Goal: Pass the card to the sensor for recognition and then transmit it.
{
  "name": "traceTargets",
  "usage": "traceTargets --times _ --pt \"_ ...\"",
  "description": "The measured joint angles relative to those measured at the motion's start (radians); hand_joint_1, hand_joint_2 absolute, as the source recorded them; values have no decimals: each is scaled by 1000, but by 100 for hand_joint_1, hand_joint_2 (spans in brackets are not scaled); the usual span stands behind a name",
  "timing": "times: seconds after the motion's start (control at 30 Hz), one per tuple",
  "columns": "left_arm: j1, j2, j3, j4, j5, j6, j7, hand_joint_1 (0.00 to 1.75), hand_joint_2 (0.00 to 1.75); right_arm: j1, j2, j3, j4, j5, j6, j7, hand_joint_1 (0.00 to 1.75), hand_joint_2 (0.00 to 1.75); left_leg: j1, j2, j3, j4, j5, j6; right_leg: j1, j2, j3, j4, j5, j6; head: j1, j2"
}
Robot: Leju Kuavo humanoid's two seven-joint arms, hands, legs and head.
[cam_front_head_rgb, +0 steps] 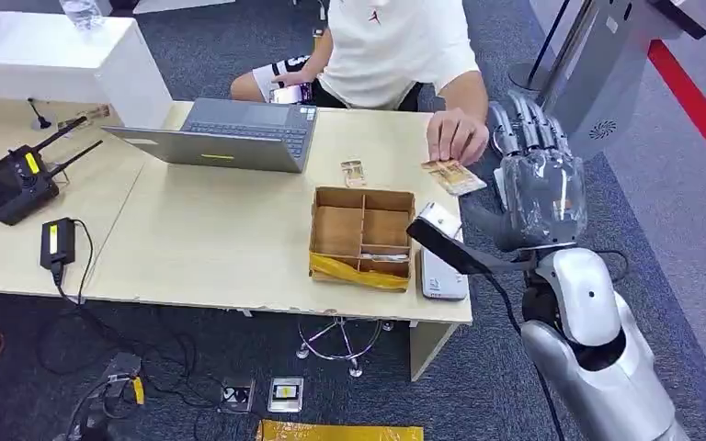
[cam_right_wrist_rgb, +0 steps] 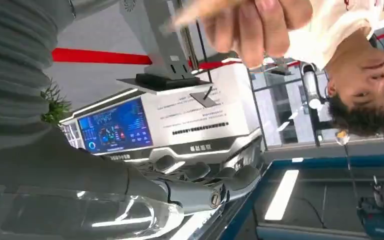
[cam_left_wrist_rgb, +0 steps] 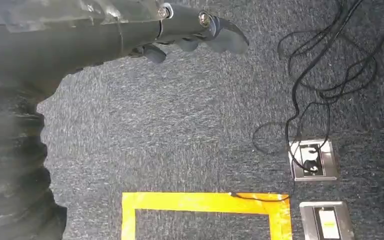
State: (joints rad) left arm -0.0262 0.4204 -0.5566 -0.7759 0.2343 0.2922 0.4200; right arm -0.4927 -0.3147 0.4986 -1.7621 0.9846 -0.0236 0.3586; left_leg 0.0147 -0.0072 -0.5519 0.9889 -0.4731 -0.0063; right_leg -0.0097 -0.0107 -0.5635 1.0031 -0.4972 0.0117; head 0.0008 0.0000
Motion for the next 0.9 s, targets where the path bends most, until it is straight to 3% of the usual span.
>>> traceTargets --times 0.2,0.23,0.27,0.33,0.37,0.53,0.57,0.77,0.9 --pt "-13 -5 0 10 -5 -16 1 0 175 -23 0 34 56 -21 -29 -1 0 175 0 0 0 0 0 0 0 0 0 0 0 0 0 0" --pt "-15 -6 0 12 -5 -20 1 0 175 -24 0 38 61 -22 -32 -2 23 175 0 0 0 0 0 0 0 0 0 0 0 0 0 0" --pt "-18 -7 0 13 -5 -22 1 0 175 -25 0 42 66 -23 -35 -2 23 175 0 0 0 0 0 0 0 0 0 0 0 0 0 0" --pt "-22 -9 0 16 -7 -24 1 0 175 -28 0 49 77 -25 -39 -2 152 175 0 0 0 0 0 0 0 0 0 0 0 0 0 0" --pt "-23 -10 0 18 -8 -27 1 0 175 -29 0 55 83 -26 -40 -2 159 175 0 0 0 0 0 0 0 0 0 0 0 0 0 0" --pt "-32 -17 0 32 -17 -38 -3 0 175 -29 1 72 102 -27 -62 -6 164 175 0 0 0 0 0 0 0 0 0 0 0 0 0 0" --pt "-34 -18 0 35 -18 -40 -5 0 175 -29 1 76 104 -25 -67 -9 159 175 0 0 0 0 0 0 0 0 0 0 0 0 0 0" --pt "-36 -19 1 58 -16 -41 -26 0 175 -28 1 89 119 -29 -88 -16 175 175 0 1 0 0 0 0 0 0 0 0 0 0 0 0" --pt "-35 -21 3 80 -13 -41 -43 0 175 -16 5 89 127 -53 -121 -28 175 175 0 1 0 0 0 0 0 1 0 0 0 0 0 0"
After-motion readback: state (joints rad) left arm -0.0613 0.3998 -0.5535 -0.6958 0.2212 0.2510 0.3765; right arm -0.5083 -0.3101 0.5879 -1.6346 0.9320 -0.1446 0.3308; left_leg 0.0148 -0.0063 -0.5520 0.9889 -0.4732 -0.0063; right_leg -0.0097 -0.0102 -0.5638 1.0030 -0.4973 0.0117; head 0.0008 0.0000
